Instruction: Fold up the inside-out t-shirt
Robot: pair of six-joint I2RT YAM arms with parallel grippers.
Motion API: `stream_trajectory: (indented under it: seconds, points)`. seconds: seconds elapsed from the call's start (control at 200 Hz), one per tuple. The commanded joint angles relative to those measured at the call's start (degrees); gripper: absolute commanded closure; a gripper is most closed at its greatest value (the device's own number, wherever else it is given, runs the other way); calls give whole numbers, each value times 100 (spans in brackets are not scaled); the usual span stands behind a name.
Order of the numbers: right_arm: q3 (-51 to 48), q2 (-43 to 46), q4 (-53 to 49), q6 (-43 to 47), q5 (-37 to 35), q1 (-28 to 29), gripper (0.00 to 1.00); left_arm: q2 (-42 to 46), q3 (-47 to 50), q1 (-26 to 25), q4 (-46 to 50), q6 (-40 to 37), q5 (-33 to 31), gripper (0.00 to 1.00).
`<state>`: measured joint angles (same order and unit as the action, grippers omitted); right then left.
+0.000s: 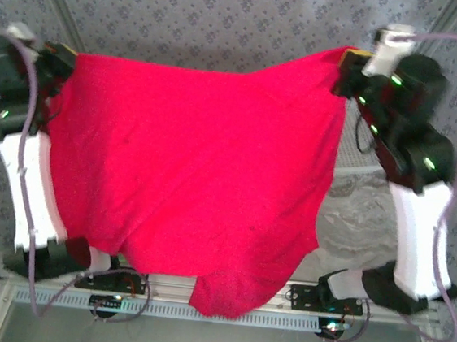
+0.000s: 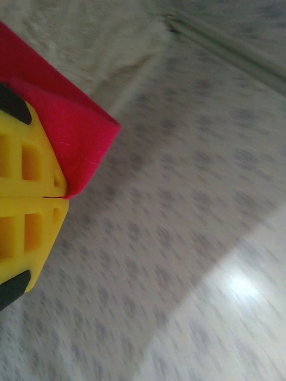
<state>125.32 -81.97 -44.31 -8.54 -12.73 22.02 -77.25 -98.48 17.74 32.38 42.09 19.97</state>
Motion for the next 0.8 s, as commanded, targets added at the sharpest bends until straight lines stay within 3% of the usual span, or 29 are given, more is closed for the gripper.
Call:
stream_trajectory:
  seconds: [0.0,0.15,0.27,0.3,0.36,0.455,0.495,0.55,0.645,0.795]
  points:
    - [-394,-800,296,-213,248,-367,100,-690,538,-284,-577,-339,-53,100]
    - [-547,-2291,571,-588,682,-577,100,-2271,637,-506,-728,-465,-281,100]
    - [320,-3986,258,-1019,848,-637,100,-3815,-52,-590,-509,-445,-348,99]
    - [814,-4503,-5,-1046,939,-657,100,-4238,-380,-601,-312,-438,-343,90]
    - [1991,-5555,-735,-1308,1163,-722,100,-5010,-1223,-630,242,-472,-238,58]
    - [3629,-6601,-1430,-1930,1747,-865,46,-5723,-2477,-700,1306,-686,-378,41]
    - [3585,-6590,-1393,-2062,1918,-883,29,-5696,-2599,-732,1530,-736,-508,40]
    - [3041,-6267,-1232,-2194,2020,-860,21,-5394,-2313,-760,1546,-746,-657,42]
    - [1342,-5312,-558,-2361,2150,-817,19,-4267,-911,-822,1083,-675,-917,44]
    - [-1193,-3924,506,-2373,2411,-645,18,-2380,1937,-980,-516,-212,-266,50]
